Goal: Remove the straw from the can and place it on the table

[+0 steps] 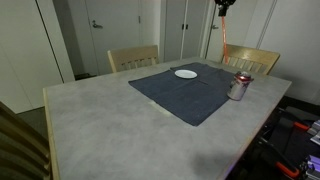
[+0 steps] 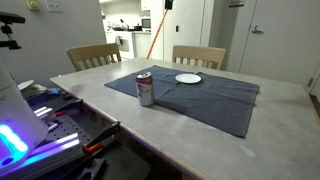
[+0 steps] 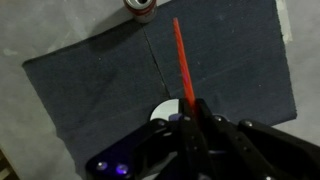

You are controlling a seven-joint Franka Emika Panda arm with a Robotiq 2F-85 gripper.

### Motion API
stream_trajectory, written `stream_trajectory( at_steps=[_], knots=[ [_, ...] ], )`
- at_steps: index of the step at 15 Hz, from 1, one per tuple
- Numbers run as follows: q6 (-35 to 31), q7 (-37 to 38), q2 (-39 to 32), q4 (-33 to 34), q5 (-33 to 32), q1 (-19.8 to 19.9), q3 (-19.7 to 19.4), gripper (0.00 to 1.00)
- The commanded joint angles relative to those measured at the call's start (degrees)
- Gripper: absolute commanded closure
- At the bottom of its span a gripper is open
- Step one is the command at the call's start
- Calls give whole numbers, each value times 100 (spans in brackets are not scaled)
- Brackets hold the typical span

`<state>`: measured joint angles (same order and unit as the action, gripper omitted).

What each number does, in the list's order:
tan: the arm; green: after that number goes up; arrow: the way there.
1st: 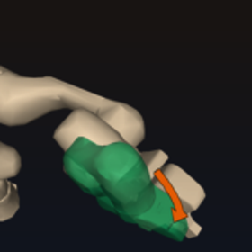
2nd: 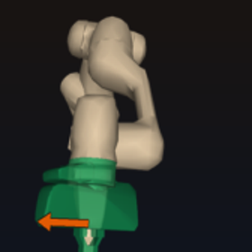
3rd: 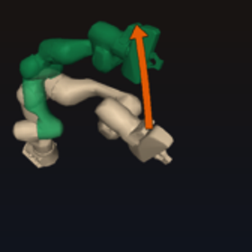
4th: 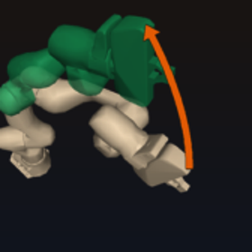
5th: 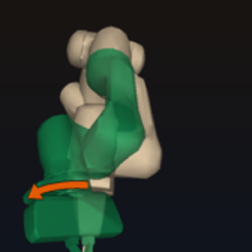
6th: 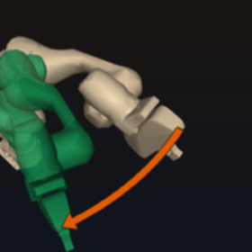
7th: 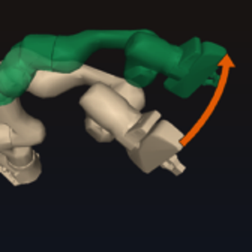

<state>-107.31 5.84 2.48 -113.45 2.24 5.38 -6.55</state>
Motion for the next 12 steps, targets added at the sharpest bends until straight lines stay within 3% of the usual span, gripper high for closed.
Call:
stream_trajectory(
  at_steps=[1,12],
  knots=[
    [-1,-228,-121,-8,342,-143,170,98],
    [-375,-790,-1253,77,813,-431,555,98]
  ],
)
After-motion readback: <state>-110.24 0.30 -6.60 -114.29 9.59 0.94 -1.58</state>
